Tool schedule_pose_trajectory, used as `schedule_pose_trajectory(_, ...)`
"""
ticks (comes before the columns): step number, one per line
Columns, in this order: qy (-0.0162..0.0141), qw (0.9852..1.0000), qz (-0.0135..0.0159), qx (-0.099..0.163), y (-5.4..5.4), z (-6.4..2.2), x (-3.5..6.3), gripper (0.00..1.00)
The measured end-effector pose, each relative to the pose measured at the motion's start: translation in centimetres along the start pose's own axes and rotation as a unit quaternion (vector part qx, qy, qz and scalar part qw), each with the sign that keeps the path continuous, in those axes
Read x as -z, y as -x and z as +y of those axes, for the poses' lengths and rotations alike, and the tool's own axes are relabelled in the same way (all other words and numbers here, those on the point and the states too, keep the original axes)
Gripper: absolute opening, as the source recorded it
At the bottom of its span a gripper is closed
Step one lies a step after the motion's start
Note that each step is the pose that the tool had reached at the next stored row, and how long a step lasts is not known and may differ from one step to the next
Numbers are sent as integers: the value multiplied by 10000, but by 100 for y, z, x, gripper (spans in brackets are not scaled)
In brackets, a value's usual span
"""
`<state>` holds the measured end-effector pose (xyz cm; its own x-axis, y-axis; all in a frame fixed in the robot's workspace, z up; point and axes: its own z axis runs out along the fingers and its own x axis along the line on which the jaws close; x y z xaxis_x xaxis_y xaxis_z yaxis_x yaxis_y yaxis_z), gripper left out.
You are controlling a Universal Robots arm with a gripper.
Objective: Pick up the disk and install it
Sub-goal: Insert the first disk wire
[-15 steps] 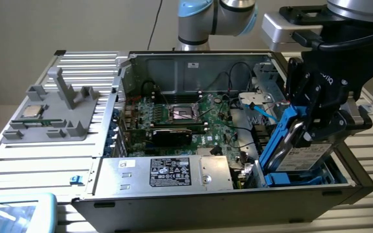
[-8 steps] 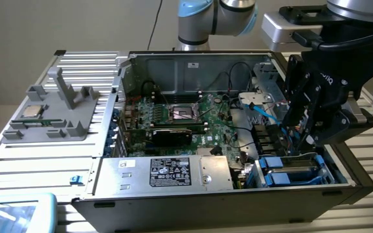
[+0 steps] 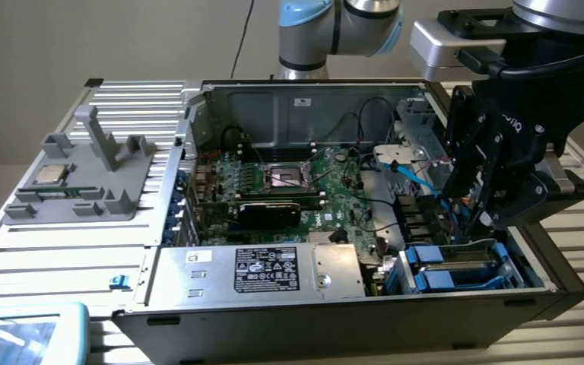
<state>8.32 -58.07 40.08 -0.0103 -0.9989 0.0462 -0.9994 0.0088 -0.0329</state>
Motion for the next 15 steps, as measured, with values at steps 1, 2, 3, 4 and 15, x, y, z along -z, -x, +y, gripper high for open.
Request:
schedule_pose_trajectory(1,0,10000,0,0,0,0,0,52)
schedule_pose_trajectory(2,0,10000,0,0,0,0,0,52)
schedule_pose_trajectory(3,0,10000,0,0,0,0,0,52)
schedule_pose_trajectory(4,0,10000,0,0,0,0,0,52)
schedule_pose_trajectory(15,1,10000,0,-20,9,-17,-4,60)
